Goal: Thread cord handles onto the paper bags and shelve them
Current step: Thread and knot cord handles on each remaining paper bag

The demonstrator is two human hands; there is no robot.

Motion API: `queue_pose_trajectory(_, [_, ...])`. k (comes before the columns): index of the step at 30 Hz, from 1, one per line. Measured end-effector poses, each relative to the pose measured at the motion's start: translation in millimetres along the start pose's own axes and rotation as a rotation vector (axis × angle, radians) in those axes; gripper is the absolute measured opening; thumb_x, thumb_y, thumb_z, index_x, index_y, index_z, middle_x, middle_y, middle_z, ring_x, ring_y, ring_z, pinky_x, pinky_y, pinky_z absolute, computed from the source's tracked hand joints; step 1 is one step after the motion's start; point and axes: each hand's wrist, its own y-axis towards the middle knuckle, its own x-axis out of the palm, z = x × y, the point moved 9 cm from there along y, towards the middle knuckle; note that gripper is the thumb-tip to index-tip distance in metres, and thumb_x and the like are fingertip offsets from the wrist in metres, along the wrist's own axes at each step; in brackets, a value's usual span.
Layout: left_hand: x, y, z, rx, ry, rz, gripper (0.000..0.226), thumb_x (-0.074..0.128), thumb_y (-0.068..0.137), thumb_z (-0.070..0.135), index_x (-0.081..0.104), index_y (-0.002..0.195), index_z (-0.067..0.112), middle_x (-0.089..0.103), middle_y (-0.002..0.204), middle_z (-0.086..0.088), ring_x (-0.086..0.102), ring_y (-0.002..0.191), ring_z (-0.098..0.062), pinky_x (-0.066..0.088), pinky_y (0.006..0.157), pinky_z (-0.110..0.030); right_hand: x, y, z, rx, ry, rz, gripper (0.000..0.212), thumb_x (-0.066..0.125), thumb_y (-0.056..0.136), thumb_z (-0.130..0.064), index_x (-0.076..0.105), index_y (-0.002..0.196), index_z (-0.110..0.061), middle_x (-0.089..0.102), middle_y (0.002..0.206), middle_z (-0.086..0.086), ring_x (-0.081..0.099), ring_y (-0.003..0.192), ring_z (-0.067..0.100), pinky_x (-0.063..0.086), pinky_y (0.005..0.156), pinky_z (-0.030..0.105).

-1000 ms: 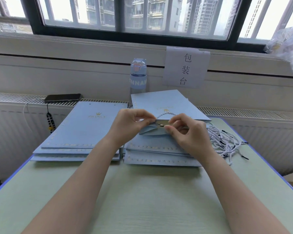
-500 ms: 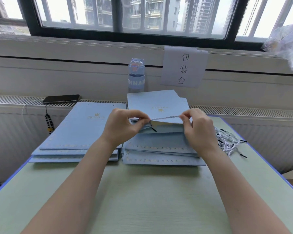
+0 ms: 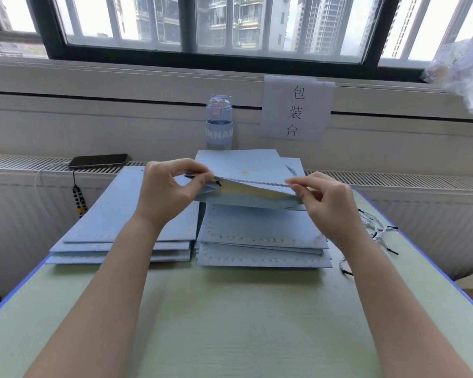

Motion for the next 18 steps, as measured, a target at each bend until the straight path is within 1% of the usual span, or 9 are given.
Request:
queue_pose_trajectory(4, [-8.3, -0.4, -3.4, 0.019, 0.069, -0.004, 0.009, 0.073, 0.081, 0.016, 0.074, 0.083, 0.008, 0.071, 0.077, 0.002, 0.066, 0.077, -0.006, 0.051, 0.081, -0.015, -9.0, 2.0, 4.6, -0.022, -0.010, 0.017, 0.017, 0.063, 0.088, -0.006, 0.073, 0.101, -0.011, 0.056, 0.077, -0.014, 0.042, 0.056, 0.007, 0.033, 0.058, 0.007])
queue_pose_trajectory(5, [-9.4, -0.8, -4.8, 0.019, 0.091, -0.006, 0.013, 0.070, 0.082, 0.021, 0.073, 0.081, 0.009, 0.071, 0.075, 0.003, 0.066, 0.075, -0.007, 0.053, 0.080, -0.018, -12.0, 2.3, 8.2, -0.012, -0.027, 0.037, 0.017, 0.063, 0.088, -0.006, 0.073, 0.101, -0.011, 0.055, 0.077, -0.017, 0.042, 0.057, 0.007, 0.033, 0.058, 0.007])
queue_pose_trajectory(7, [-11.4, -0.6, -6.3, 0.027, 0.141, 0.012, 0.021, 0.060, 0.082, 0.029, 0.072, 0.075, 0.012, 0.069, 0.069, 0.004, 0.065, 0.067, -0.008, 0.056, 0.074, -0.032, -15.8, 2.1, 13.7, 0.011, -0.044, 0.072, 0.016, 0.064, 0.088, -0.007, 0.074, 0.099, -0.011, 0.054, 0.076, -0.017, 0.043, 0.058, 0.005, 0.033, 0.059, 0.007])
queue_pose_trajectory(8, [-11.1, -0.5, -3.9, 0.044, 0.162, 0.029, 0.023, 0.058, 0.081, 0.030, 0.070, 0.073, 0.013, 0.067, 0.065, 0.004, 0.064, 0.063, -0.008, 0.056, 0.069, -0.036, -15.8, 1.7, 13.9, 0.013, -0.046, 0.083, 0.014, 0.064, 0.088, -0.008, 0.074, 0.098, -0.011, 0.055, 0.075, -0.015, 0.044, 0.058, 0.004, 0.033, 0.059, 0.007])
queue_pose_trajectory(11, [10.2, -3.9, 17.4, 0.151, 0.141, -0.004, 0.019, 0.059, 0.081, 0.026, 0.070, 0.074, 0.013, 0.067, 0.065, 0.005, 0.062, 0.061, -0.005, 0.056, 0.063, -0.037, -9.2, -0.1, 5.6, -0.021, -0.040, 0.082, 0.011, 0.066, 0.087, -0.011, 0.075, 0.093, -0.011, 0.060, 0.075, -0.009, 0.045, 0.056, 0.004, 0.034, 0.058, 0.006])
queue_pose_trajectory(13, [38.9, -10.1, 36.0, 0.221, 0.103, -0.094, 0.018, 0.061, 0.085, 0.030, 0.072, 0.083, 0.015, 0.070, 0.073, 0.006, 0.065, 0.066, -0.007, 0.056, 0.063, -0.035, -3.9, -0.5, 0.0, -0.034, -0.003, 0.066, 0.010, 0.066, 0.087, -0.012, 0.075, 0.092, -0.014, 0.060, 0.071, -0.013, 0.046, 0.055, 0.008, 0.034, 0.057, 0.006])
queue_pose_trajectory(14, [52.4, -13.0, 40.3, 0.217, 0.079, -0.129, 0.022, 0.063, 0.085, 0.034, 0.073, 0.091, 0.015, 0.071, 0.080, 0.006, 0.066, 0.070, -0.008, 0.057, 0.064, -0.035, -1.3, -0.6, -2.3, -0.039, 0.022, 0.049, 0.010, 0.067, 0.087, -0.013, 0.075, 0.092, -0.015, 0.060, 0.068, -0.016, 0.047, 0.055, 0.010, 0.034, 0.057, 0.007])
queue_pose_trajectory(16, [73.4, -17.7, 39.0, 0.143, 0.050, -0.171, 0.039, 0.067, 0.081, 0.040, 0.069, 0.110, 0.014, 0.072, 0.095, 0.004, 0.067, 0.080, -0.010, 0.057, 0.072, -0.035, 4.0, -1.3, -9.2, -0.074, 0.050, 0.011, 0.010, 0.067, 0.086, -0.014, 0.075, 0.092, -0.018, 0.059, 0.064, -0.018, 0.052, 0.057, 0.013, 0.035, 0.058, 0.007])
queue_pose_trajectory(18, [88.5, -22.7, 33.6, 0.089, 0.023, -0.214, 0.046, 0.072, 0.077, 0.034, 0.067, 0.117, 0.013, 0.072, 0.100, 0.001, 0.064, 0.086, -0.008, 0.055, 0.077, -0.031, 9.7, -2.9, -17.4, -0.124, 0.057, -0.025, 0.012, 0.066, 0.085, -0.017, 0.075, 0.093, -0.019, 0.060, 0.065, -0.018, 0.057, 0.059, 0.012, 0.037, 0.060, 0.009])
